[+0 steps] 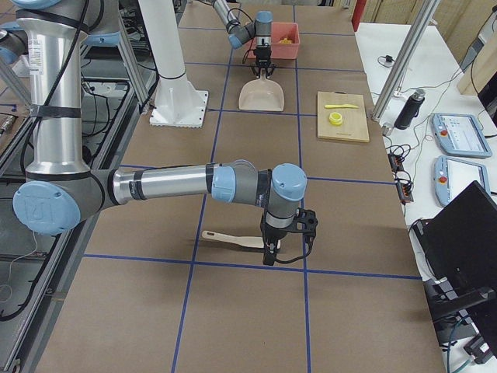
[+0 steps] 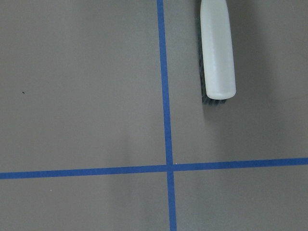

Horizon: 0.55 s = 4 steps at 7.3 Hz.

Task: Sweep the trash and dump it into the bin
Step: 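Lower the empty dustpan onto the table with the left gripper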

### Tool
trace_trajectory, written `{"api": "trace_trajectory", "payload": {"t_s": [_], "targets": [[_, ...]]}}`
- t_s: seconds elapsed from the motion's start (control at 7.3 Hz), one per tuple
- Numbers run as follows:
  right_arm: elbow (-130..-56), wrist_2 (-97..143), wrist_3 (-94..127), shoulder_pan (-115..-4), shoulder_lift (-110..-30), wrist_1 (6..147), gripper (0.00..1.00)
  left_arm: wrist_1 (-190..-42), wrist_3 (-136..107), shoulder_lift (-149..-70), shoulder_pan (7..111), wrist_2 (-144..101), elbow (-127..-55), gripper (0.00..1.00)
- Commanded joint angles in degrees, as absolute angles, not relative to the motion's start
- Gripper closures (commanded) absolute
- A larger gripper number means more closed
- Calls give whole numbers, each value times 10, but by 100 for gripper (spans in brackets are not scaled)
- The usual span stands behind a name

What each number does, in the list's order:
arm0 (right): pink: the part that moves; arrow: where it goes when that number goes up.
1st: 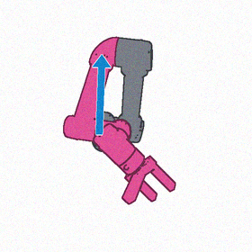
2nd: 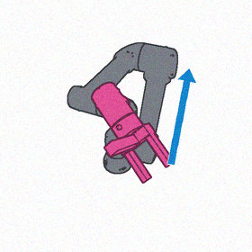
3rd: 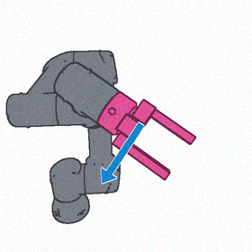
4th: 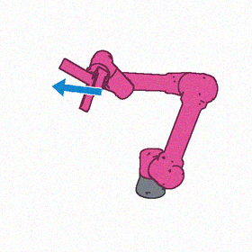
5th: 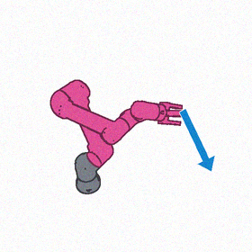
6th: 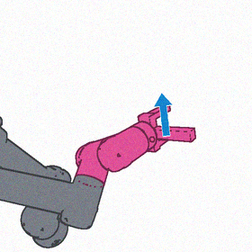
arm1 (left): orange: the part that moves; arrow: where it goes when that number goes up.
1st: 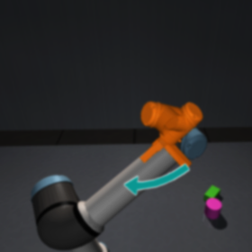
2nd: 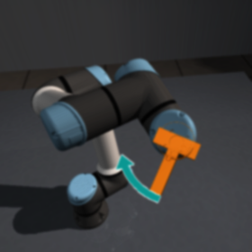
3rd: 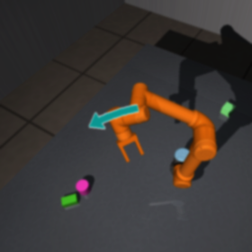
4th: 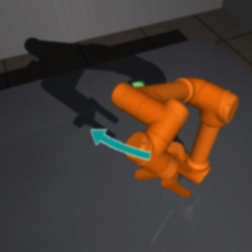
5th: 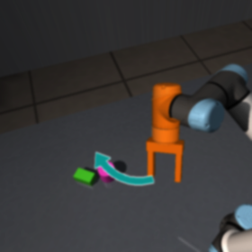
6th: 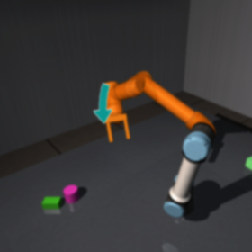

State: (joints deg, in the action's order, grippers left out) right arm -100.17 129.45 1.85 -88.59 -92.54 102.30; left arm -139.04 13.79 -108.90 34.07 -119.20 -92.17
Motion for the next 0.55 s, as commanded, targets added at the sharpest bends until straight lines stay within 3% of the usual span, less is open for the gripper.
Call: {"api": "trace_trajectory", "payload": {"t_s": [0.0, 0.14, 0.41], "targets": [[-1001, 1293, 18, -886, -929, 1023, 0, -1389, 135, -1097, 340, -1192, -907, 38], [-1001, 1293, 18, -886, -927, 1023, 0, -1389, 134, -1096, 343, -1192, -915, 2], [-1000, 1292, 18, -885, -925, 1007, 0, -1389, 134, -1069, 382, -1191, -966, 2]]}}
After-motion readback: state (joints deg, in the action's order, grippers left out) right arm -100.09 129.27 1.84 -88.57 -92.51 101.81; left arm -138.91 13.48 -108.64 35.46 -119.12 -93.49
